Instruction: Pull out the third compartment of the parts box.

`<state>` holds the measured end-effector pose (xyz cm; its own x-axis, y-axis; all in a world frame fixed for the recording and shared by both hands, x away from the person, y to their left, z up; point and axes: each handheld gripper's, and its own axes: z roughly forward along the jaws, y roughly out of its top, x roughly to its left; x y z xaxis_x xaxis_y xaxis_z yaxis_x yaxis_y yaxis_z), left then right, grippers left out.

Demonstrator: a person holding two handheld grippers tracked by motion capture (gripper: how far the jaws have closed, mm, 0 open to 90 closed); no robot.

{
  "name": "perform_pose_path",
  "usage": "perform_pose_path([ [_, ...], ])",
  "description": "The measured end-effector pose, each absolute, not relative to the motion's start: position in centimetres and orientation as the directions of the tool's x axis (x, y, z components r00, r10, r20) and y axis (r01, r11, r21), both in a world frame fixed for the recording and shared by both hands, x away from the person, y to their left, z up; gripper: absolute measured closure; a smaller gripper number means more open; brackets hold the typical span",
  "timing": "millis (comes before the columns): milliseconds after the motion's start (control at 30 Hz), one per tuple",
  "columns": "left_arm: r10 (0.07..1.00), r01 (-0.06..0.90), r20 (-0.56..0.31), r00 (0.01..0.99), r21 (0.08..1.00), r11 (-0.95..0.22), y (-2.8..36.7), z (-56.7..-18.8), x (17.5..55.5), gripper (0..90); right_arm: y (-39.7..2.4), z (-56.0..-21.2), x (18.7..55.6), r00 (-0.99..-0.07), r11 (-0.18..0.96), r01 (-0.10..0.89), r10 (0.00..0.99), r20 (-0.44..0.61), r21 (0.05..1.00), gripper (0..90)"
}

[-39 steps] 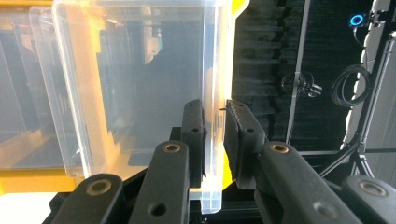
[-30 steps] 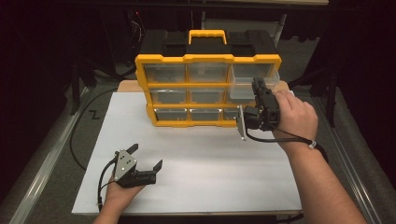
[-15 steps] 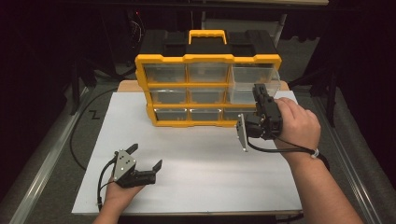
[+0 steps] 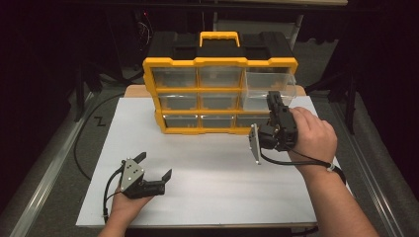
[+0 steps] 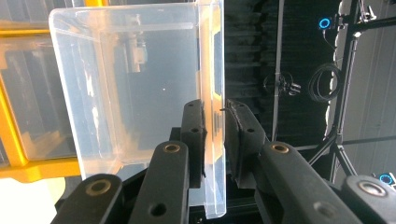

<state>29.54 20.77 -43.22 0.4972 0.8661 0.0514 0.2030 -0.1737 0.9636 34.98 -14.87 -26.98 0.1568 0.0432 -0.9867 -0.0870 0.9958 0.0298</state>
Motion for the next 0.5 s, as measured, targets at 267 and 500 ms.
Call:
perform_pose_path([
  [267,0.868,0.205,0.049,0.494,0.964,-0.171,20.77,-43.21,29.49,0.6,-14.97,-26.90,34.95,0.146,0.996,-0.087,0.038,-0.989,0.025,79.8],
  [500,0.867,0.206,0.050,0.497,0.963,-0.173,20.72,-43.22,29.47,0.5,-14.86,-26.85,34.57,0.121,0.995,-0.092,0.043,-0.992,0.032,69.2],
])
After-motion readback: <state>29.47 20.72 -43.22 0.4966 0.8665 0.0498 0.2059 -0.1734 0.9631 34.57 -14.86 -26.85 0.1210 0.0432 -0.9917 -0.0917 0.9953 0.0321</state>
